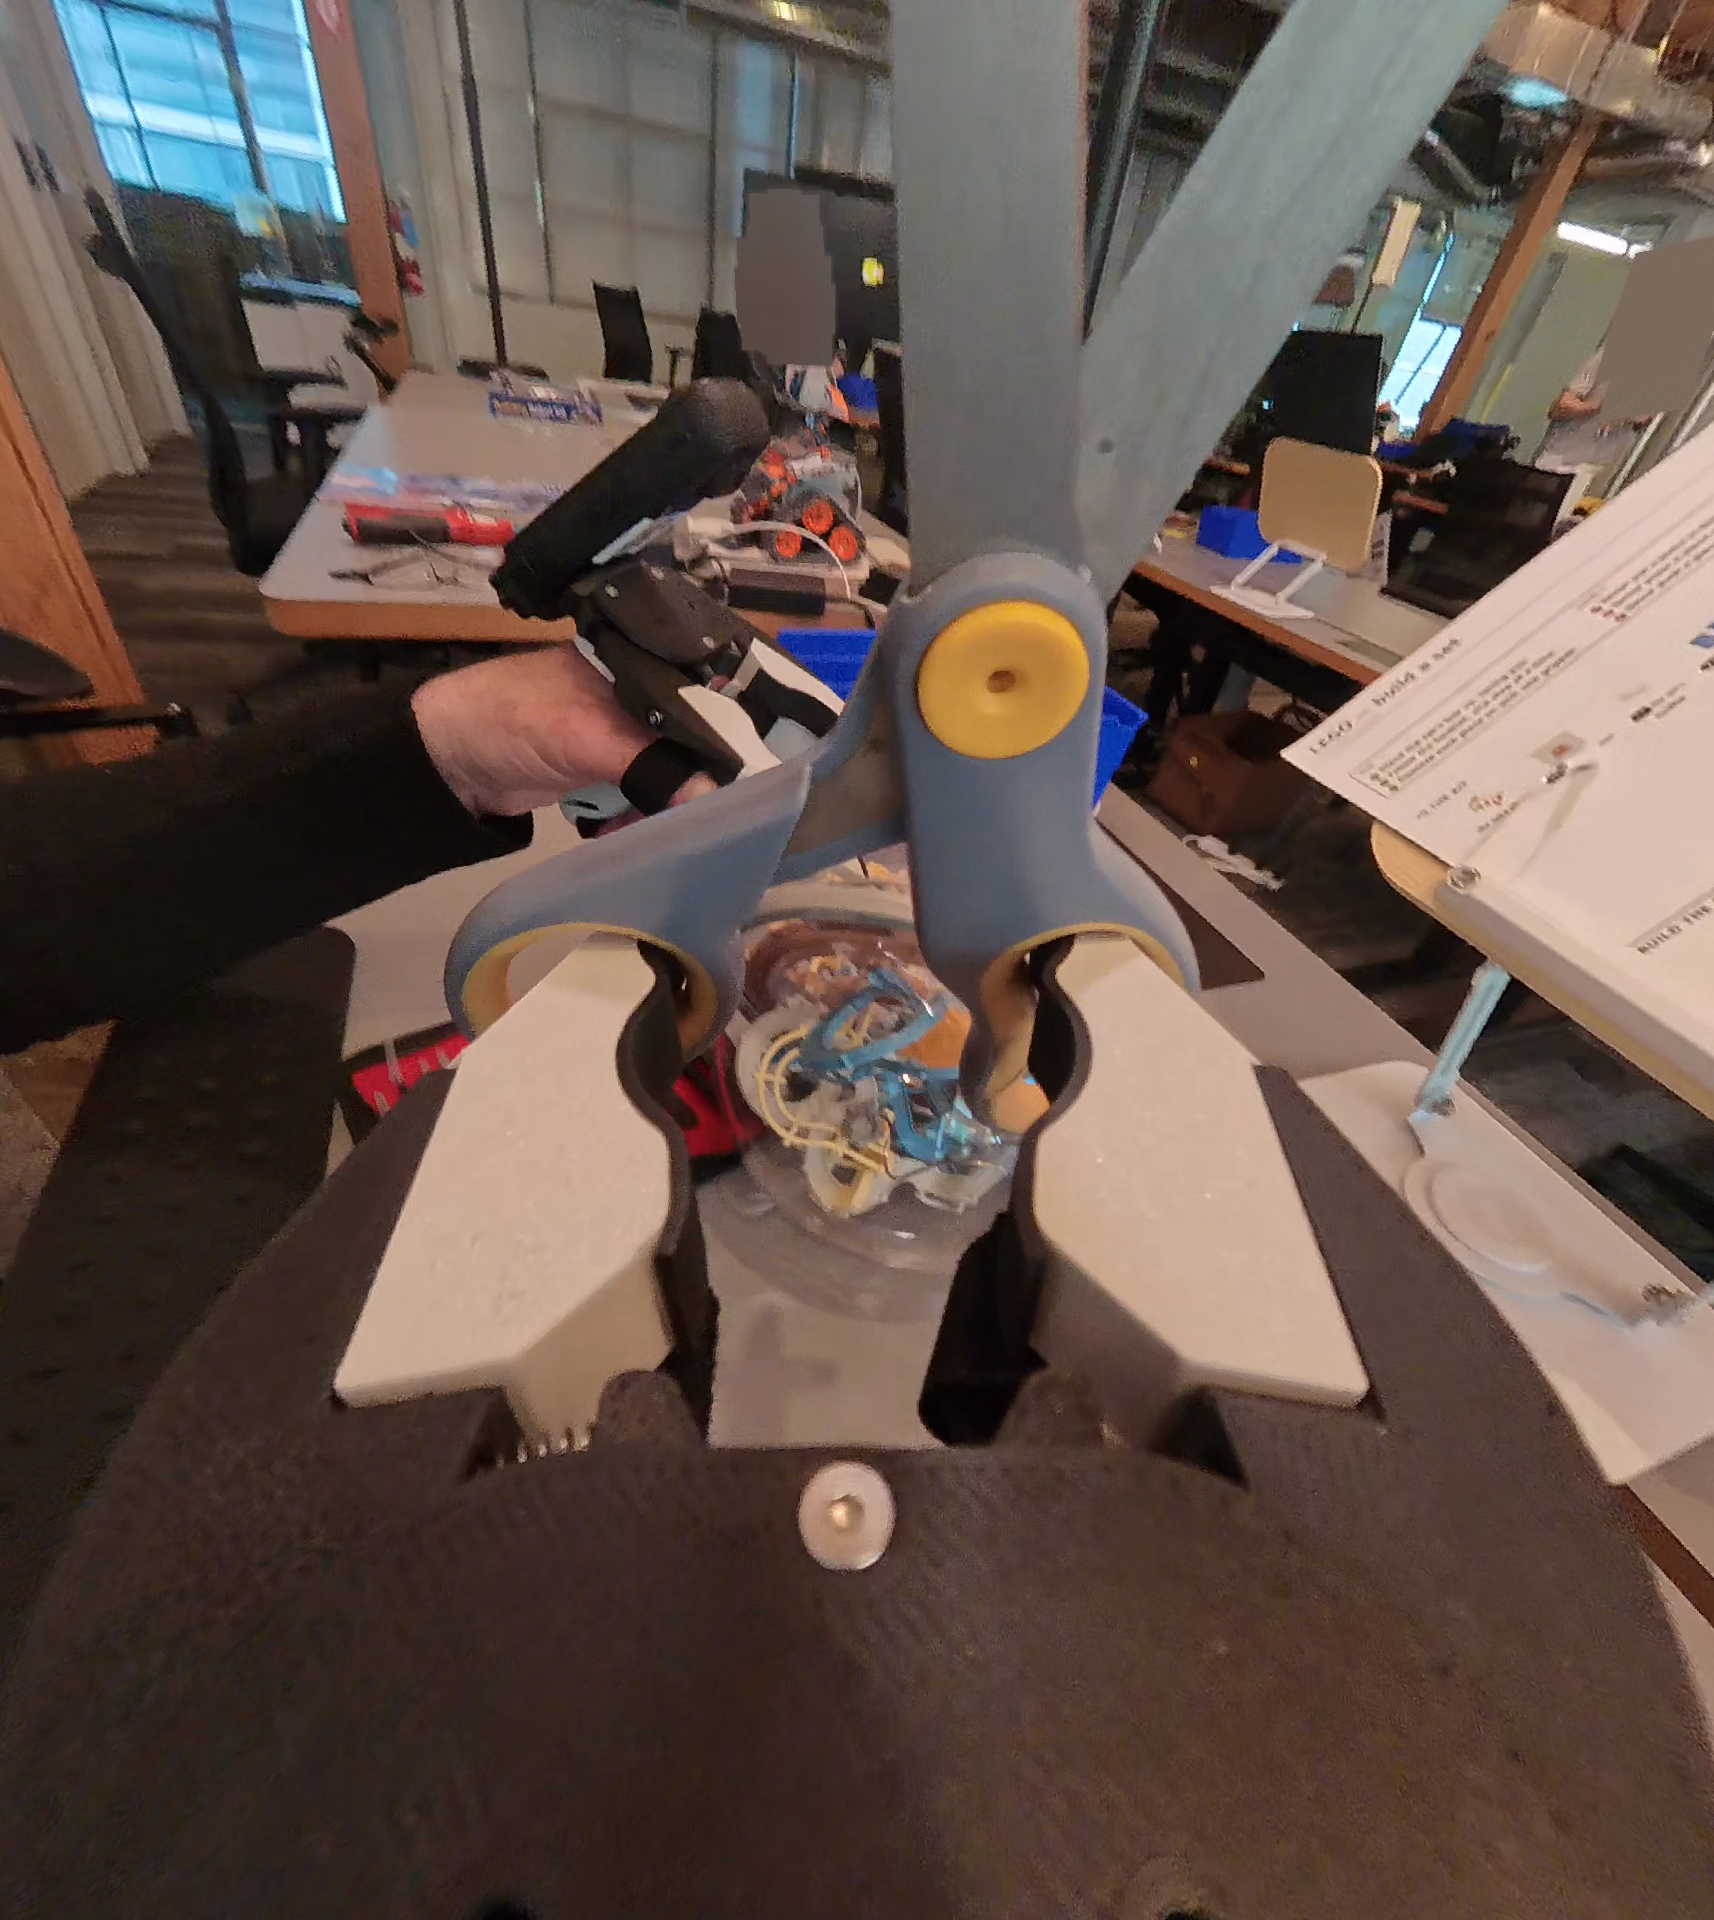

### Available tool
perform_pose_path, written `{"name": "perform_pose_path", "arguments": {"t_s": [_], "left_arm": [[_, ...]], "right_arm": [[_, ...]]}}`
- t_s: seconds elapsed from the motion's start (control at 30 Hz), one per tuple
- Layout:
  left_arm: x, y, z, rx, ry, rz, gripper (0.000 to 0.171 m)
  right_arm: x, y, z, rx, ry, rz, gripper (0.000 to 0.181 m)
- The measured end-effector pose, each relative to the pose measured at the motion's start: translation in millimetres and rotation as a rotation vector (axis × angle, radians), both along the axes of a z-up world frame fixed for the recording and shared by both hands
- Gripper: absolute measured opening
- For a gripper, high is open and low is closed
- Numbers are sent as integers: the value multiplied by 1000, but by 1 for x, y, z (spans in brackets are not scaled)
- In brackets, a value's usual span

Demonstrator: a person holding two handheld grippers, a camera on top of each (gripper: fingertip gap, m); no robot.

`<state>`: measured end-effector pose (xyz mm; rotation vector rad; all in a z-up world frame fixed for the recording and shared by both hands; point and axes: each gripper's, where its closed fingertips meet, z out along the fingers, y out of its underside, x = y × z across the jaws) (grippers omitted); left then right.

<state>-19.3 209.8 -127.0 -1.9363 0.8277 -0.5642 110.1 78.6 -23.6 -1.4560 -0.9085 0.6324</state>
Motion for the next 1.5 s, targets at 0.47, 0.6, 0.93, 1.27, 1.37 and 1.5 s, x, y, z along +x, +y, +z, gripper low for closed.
{"name": "perform_pose_path", "arguments": {"t_s": [0.47, 0.6, 0.93, 1.27, 1.37, 1.5], "left_arm": [[12, 14, 17, 392, 194, 128, 0], [16, 9, 19, 527, 291, 143, 0], [50, -16, 36, 728, 366, 151, 0], [105, -42, 41, 834, 489, 81, 0], [116, -49, 41, 853, 497, 54, 0], [128, -58, 40, 868, 496, 22, 0]], "right_arm": [[31, 12, -29, -62, -203, -90, 64], [52, 12, -48, -126, -357, -150, 65], [92, 3, -88, -253, -623, -279, 64], [114, -28, -135, -435, -776, -394, 63], [118, -32, -135, -459, -758, -432, 61], [115, -34, -134, -468, -716, -420, 56]]}}
